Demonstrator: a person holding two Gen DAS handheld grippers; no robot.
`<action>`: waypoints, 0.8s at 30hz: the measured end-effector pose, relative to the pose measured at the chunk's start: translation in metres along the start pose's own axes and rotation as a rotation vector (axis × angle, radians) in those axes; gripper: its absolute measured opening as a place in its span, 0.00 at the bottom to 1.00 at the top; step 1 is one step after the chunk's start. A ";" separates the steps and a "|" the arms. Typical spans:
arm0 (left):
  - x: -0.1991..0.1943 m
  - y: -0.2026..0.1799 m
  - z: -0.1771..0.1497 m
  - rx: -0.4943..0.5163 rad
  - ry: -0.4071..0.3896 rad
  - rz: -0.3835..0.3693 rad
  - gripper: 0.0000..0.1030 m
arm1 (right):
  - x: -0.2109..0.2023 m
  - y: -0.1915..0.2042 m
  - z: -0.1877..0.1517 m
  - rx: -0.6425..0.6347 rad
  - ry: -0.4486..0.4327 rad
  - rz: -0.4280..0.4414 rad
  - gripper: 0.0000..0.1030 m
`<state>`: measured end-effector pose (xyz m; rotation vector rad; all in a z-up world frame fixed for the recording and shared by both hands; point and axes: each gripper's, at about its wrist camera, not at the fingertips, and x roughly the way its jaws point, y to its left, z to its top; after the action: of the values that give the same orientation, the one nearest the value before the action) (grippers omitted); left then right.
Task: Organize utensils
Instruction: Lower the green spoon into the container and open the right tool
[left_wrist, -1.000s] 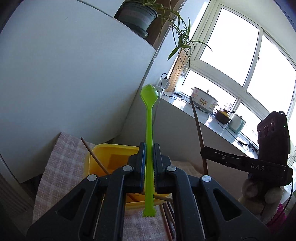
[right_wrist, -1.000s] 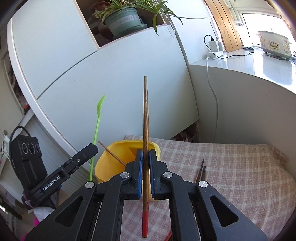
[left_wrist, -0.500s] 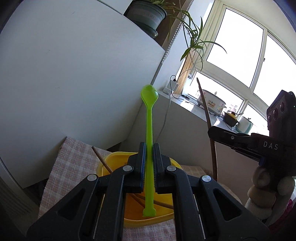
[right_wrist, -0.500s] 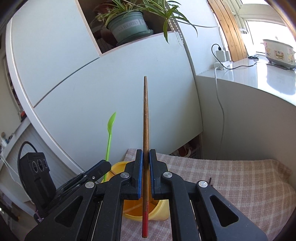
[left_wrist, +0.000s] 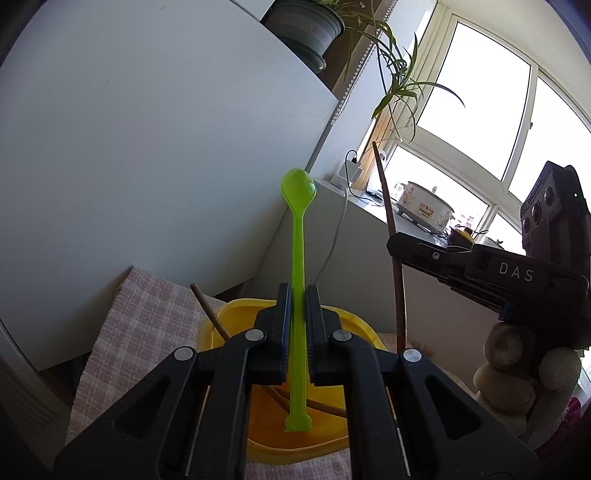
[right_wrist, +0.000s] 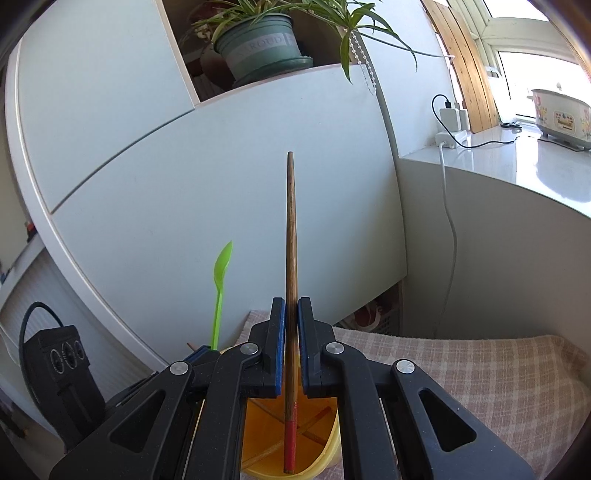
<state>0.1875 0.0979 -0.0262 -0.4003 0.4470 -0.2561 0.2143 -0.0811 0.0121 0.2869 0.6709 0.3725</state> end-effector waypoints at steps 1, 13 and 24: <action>0.001 0.000 -0.001 0.002 0.002 0.001 0.05 | 0.001 0.000 -0.001 -0.003 -0.001 -0.004 0.05; -0.007 -0.001 -0.006 0.009 0.001 -0.003 0.05 | 0.012 0.000 -0.012 -0.019 0.024 -0.011 0.05; -0.021 0.000 -0.010 0.005 -0.003 -0.004 0.05 | 0.005 -0.012 -0.025 0.009 0.061 -0.005 0.05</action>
<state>0.1648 0.1021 -0.0266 -0.3965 0.4428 -0.2609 0.2051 -0.0863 -0.0140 0.2833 0.7333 0.3749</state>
